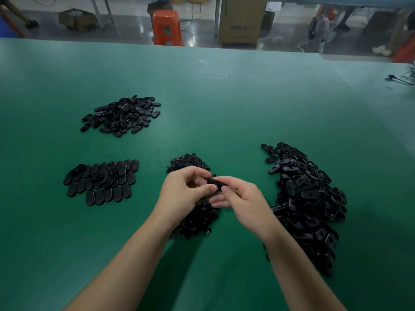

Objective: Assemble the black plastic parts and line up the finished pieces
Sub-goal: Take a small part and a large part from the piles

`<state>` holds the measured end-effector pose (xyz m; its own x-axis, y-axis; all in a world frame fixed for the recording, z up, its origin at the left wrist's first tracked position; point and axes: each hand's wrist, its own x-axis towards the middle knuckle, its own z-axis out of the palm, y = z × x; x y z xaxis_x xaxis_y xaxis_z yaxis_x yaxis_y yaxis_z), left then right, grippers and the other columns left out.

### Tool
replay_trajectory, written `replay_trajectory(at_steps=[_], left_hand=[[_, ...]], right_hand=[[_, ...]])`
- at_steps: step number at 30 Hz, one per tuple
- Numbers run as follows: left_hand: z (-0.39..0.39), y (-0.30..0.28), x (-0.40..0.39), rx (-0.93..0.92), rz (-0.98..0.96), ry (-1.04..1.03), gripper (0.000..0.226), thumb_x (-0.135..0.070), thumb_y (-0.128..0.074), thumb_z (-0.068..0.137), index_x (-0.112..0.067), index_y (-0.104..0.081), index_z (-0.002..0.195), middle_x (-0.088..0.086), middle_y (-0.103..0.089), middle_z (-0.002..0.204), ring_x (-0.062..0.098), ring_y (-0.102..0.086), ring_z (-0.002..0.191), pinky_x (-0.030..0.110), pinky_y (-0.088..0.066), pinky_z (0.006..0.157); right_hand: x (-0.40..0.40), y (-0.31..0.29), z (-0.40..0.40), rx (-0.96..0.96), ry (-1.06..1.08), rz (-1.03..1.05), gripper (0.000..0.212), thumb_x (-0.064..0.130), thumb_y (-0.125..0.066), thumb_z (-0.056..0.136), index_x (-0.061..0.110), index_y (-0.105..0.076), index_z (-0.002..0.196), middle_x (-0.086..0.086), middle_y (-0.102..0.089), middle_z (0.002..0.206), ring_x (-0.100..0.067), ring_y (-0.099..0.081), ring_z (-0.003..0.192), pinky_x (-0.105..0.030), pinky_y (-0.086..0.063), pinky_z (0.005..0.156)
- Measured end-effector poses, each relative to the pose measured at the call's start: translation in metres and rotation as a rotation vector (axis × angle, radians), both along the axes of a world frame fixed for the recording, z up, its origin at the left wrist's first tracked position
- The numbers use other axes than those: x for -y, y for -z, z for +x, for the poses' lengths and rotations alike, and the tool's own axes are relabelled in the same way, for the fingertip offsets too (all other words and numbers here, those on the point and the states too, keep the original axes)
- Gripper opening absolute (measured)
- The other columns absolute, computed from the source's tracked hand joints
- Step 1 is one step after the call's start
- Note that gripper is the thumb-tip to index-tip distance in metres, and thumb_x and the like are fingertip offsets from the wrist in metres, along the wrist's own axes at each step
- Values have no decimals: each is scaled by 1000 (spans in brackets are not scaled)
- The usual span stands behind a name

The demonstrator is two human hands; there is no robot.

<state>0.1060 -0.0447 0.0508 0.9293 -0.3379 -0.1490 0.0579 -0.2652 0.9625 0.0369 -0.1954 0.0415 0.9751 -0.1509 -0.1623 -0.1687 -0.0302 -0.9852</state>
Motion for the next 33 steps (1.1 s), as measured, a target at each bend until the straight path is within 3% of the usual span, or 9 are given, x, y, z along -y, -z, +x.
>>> replay_trajectory(at_steps=[2,6,22,28,33], left_hand=[[-1,1,0,-51,-53,27,16,-4,-85,77,-11,-75,87,5,-67,70,16,-58,63,35,-51,63],[-4,4,3,-155,-159,12,7,3,-77,83,2,-72,88,10,-67,64,17,-58,54,27,-54,52],[-9,7,6,-188,-173,-2,4,0,-74,87,1,-71,85,16,-69,67,18,-59,54,28,-54,51],[-10,4,5,-154,-129,5,8,-1,-74,87,-2,-70,80,10,-65,60,15,-59,50,26,-53,50],[-8,3,3,-87,-4,42,11,-7,-75,85,-8,-69,75,6,-68,59,17,-64,52,33,-58,55]], right_hand=[[-2,0,1,13,-3,-23,26,-1,-44,105,16,-62,106,-2,-72,77,-18,-72,73,-30,-61,73],[-3,4,2,32,53,-96,19,0,-49,104,18,-54,101,-1,-68,71,-16,-64,64,-30,-54,64],[1,2,1,2,19,-195,22,6,-48,104,23,-61,103,5,-66,70,-11,-61,64,-24,-51,65],[1,2,-1,38,8,-312,22,14,-53,102,35,-61,99,-4,-68,75,-12,-63,67,-46,-58,75],[1,1,-2,22,2,-347,27,12,-52,101,37,-61,96,-1,-66,71,-12,-61,65,-45,-56,74]])
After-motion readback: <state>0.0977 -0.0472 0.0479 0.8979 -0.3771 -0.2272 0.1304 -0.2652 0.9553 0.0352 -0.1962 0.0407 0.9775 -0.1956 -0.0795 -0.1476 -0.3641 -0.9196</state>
